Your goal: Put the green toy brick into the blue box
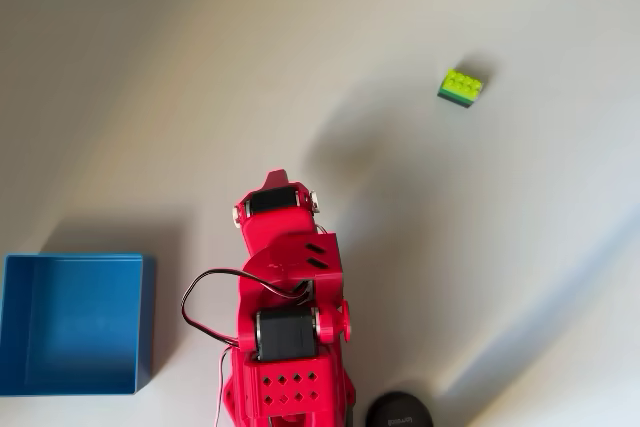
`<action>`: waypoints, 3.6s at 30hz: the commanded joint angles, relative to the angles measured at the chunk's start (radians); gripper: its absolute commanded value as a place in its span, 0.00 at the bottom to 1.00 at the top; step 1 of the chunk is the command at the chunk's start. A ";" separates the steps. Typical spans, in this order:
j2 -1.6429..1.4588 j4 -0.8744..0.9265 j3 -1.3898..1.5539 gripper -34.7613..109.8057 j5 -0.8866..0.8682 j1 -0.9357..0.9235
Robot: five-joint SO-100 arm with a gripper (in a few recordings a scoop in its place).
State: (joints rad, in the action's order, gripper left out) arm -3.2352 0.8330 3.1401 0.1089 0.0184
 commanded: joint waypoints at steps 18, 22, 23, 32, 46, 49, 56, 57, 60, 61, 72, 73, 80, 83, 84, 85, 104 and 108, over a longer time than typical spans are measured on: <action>0.104 0.008 -0.253 0.24 0.014 0.021; 0.242 0.034 -0.371 0.24 -0.026 0.021; 0.278 0.048 -0.408 0.24 -0.038 0.020; 0.646 0.216 -0.811 0.27 -0.209 -0.091; 1.272 0.291 -1.289 0.37 -0.325 -0.474; 1.379 0.291 -1.381 0.38 -0.327 -0.529; 1.565 0.319 -1.568 0.38 -0.295 -0.578; 1.586 0.331 -1.592 0.38 -0.290 -0.578; 1.646 0.367 -1.657 0.38 -0.278 -0.577; 1.666 0.379 -1.674 0.38 -0.273 -0.575; 1.878 0.440 -1.882 0.39 -0.235 -0.575; 1.899 0.446 -1.905 0.39 -0.235 -0.577; 2.029 0.469 -2.049 0.39 -0.224 -0.595; 2.079 0.485 -2.102 0.39 -0.213 -0.603; 2.095 0.494 -2.118 0.38 -0.207 -0.606; 2.111 0.503 -2.137 0.38 -0.201 -0.609; 2.341 0.534 -2.344 0.38 -0.092 -0.684; 2.356 0.517 -2.339 0.34 -0.120 -0.678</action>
State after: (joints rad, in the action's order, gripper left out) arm -0.8422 1.3545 0.8544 0.0015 -0.6611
